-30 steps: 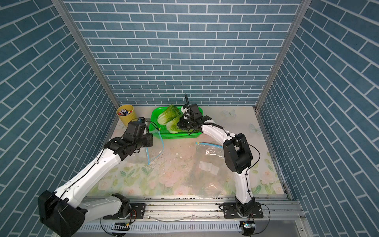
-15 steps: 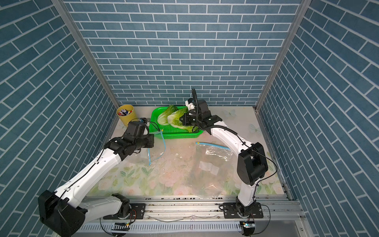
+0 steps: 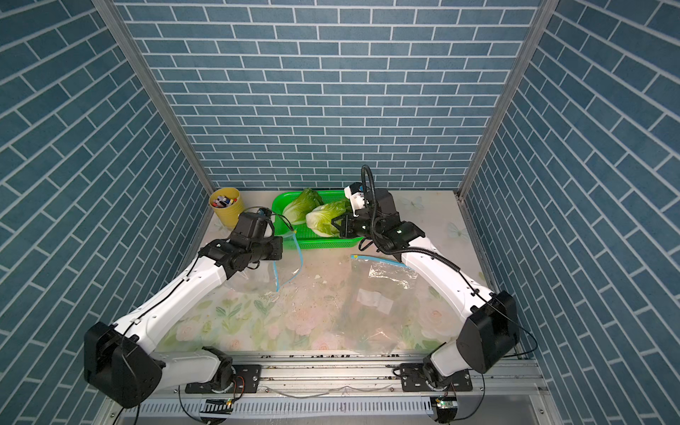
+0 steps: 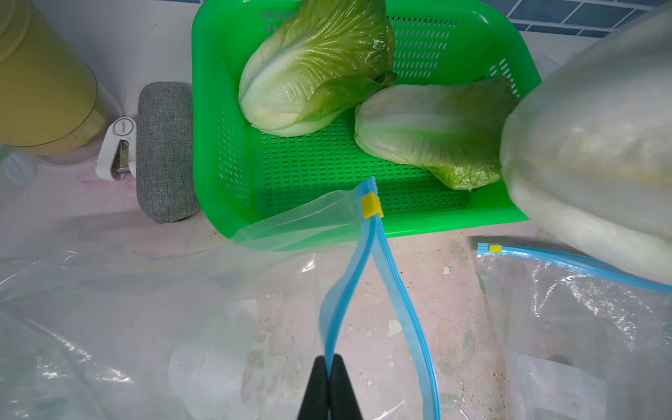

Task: Put the chinese cabbages into a zipper bag and zip it
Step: Place the Chinese cabbage in the zipper food storage bag.

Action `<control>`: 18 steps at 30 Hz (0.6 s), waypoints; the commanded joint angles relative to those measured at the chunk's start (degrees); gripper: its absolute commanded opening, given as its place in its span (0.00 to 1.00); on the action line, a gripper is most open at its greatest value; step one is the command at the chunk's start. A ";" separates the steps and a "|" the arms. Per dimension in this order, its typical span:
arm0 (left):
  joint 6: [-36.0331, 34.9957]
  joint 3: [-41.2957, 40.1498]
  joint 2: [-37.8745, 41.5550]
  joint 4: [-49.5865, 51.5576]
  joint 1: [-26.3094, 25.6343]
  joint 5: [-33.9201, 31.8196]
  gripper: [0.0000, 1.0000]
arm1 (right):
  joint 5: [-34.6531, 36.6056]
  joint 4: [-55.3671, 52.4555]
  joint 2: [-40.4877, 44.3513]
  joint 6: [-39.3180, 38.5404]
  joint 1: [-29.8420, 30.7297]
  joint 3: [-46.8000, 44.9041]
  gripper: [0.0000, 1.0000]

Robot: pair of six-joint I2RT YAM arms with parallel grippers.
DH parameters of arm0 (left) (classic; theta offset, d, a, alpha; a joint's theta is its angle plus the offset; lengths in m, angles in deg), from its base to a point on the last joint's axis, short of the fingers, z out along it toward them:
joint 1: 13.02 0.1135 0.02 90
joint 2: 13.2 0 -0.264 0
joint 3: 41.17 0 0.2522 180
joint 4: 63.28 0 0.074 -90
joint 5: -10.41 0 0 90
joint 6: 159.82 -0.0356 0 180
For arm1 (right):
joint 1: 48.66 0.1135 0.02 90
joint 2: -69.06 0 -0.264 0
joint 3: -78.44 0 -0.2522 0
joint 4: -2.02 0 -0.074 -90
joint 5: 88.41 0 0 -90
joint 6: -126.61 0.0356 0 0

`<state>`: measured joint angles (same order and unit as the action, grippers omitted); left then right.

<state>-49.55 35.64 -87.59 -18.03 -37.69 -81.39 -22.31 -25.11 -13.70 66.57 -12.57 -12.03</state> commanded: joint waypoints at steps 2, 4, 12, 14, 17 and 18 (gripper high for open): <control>0.53 2.03 -0.97 -0.99 -0.20 0.62 0.00 | -3.07 0.53 5.11 -1.58 1.36 -2.58 0.00; 0.89 2.08 -1.15 -1.18 -0.16 0.33 0.00 | -3.56 0.20 6.21 -2.17 2.32 -3.48 0.00; 1.41 2.52 -1.11 -1.71 -0.43 0.94 0.00 | -6.29 1.42 6.15 -2.71 5.72 -5.53 0.00; 1.45 2.56 -0.85 -1.77 -0.46 1.41 0.00 | -8.48 2.43 5.28 -2.92 6.26 -5.50 0.00; 1.46 2.66 -0.57 -1.89 -0.42 1.90 0.00 | -8.39 2.47 3.84 -3.63 7.14 -5.04 0.00; 1.44 2.70 -0.40 -1.91 -0.42 2.18 0.00 | -8.18 2.55 3.20 -3.68 7.21 -5.02 0.00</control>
<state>-48.35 36.93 -88.26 -19.15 -37.95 -80.08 -28.76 -25.65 -9.26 65.65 -5.88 -17.47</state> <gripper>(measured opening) 0.048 0.074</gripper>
